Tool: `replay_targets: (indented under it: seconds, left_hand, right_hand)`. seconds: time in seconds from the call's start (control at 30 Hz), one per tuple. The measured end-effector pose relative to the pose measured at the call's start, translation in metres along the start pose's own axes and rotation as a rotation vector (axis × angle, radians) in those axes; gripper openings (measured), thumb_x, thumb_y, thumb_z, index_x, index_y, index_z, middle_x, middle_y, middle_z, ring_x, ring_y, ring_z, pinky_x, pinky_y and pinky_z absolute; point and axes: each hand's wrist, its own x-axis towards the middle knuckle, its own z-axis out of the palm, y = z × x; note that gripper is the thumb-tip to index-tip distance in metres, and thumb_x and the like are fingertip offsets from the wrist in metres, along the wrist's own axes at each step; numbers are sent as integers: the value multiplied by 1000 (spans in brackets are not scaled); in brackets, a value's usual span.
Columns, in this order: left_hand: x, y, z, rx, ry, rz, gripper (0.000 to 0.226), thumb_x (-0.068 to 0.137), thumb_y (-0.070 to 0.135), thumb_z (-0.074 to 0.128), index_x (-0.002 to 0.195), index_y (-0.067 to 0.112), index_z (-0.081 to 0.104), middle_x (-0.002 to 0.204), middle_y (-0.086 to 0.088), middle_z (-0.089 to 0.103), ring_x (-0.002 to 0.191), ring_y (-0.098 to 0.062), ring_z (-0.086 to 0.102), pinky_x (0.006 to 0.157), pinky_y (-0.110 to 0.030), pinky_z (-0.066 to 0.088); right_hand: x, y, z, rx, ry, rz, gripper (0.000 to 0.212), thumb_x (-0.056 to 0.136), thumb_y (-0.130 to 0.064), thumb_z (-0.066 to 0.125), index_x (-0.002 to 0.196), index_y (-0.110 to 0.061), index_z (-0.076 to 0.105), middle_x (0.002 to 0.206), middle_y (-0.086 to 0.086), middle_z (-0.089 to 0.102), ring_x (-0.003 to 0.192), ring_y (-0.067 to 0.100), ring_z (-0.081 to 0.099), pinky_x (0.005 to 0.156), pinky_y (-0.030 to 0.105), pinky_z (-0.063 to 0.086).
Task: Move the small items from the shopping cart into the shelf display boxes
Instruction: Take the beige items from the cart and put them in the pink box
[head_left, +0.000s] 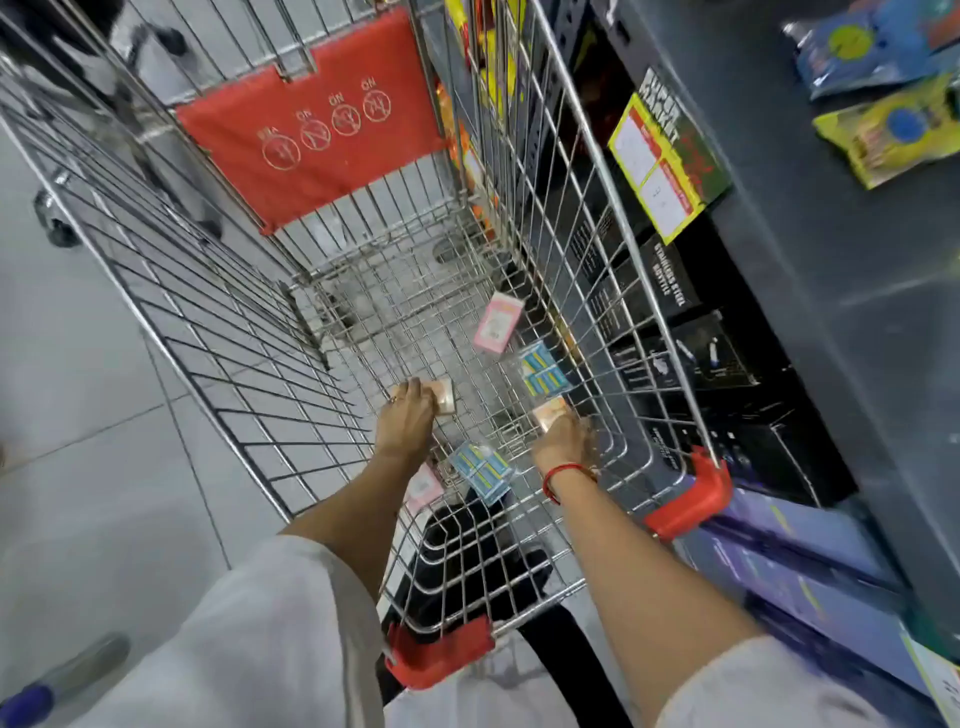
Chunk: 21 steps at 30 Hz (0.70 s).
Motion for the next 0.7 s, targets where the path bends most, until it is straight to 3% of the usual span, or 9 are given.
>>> replay_targets:
  seconds: [0.07, 0.2, 0.3, 0.33, 0.37, 0.43, 0.47, 0.6, 0.7]
  left_hand:
    - [8, -2, 3, -27, 9, -49, 63, 85, 6, 59, 141, 5, 29, 150, -17, 32, 138, -30, 32, 102, -43, 48]
    - [21, -6, 12, -9, 25, -37, 77, 83, 16, 68, 145, 8, 23, 143, -18, 41, 130, -31, 42, 103, -44, 43]
    - [26, -9, 19, 44, 54, -28, 71, 82, 20, 69, 140, 7, 30, 133, -18, 49, 117, -33, 53, 102, -48, 44]
    - [27, -10, 21, 69, 62, -21, 67, 82, 21, 69, 137, 6, 33, 131, -18, 50, 113, -33, 56, 99, -49, 46]
    - [27, -10, 19, 87, 66, -13, 64, 82, 23, 68, 134, 5, 35, 129, -18, 51, 111, -33, 56, 97, -48, 48]
    - [27, -8, 16, 117, 43, 10, 67, 80, 26, 71, 133, 4, 36, 127, -18, 51, 111, -33, 56, 92, -47, 52]
    - [29, -7, 14, 122, 24, 16, 70, 79, 26, 72, 133, 3, 35, 127, -19, 50, 111, -33, 56, 89, -46, 54]
    - [34, -1, 9, 64, -1, -12, 72, 80, 39, 68, 135, 8, 33, 125, -21, 51, 104, -34, 59, 74, -42, 59]
    - [28, 10, -3, -129, -5, -65, 55, 90, 44, 51, 129, 6, 39, 116, -18, 53, 93, -30, 60, 69, -37, 54]
  right_hand:
    - [17, -2, 14, -13, 89, 52, 49, 90, -10, 57, 135, -2, 38, 143, 19, 42, 131, 34, 41, 104, 46, 39]
    - [35, 7, 34, -34, 178, 87, 43, 89, -11, 57, 129, -4, 43, 138, 17, 49, 123, 33, 49, 97, 47, 44]
    - [44, 27, 45, -170, -140, 53, 36, 93, -1, 46, 128, 4, 42, 139, 17, 46, 109, 24, 56, 90, 35, 51]
    - [47, 30, 46, -198, -197, 27, 38, 92, -1, 46, 130, 5, 41, 140, 19, 44, 114, 27, 55, 94, 36, 50]
    - [50, 27, 45, -173, -163, 50, 40, 92, -4, 50, 130, 4, 41, 138, 22, 46, 120, 31, 51, 97, 39, 47]
    - [53, 15, 34, -264, 116, 27, 46, 90, -14, 58, 131, 0, 41, 132, 21, 51, 121, 34, 50, 93, 42, 47]
    - [52, 9, 27, -309, 166, -18, 47, 89, -16, 61, 129, -1, 42, 131, 20, 53, 119, 33, 51, 91, 42, 48]
    - [42, 4, 23, -381, 178, -86, 43, 84, -22, 67, 119, -2, 50, 120, 17, 60, 108, 30, 59, 83, 38, 52]
    - [32, -1, 22, -316, 157, -121, 45, 80, -30, 70, 113, -3, 55, 114, 16, 61, 99, 28, 63, 78, 36, 55]
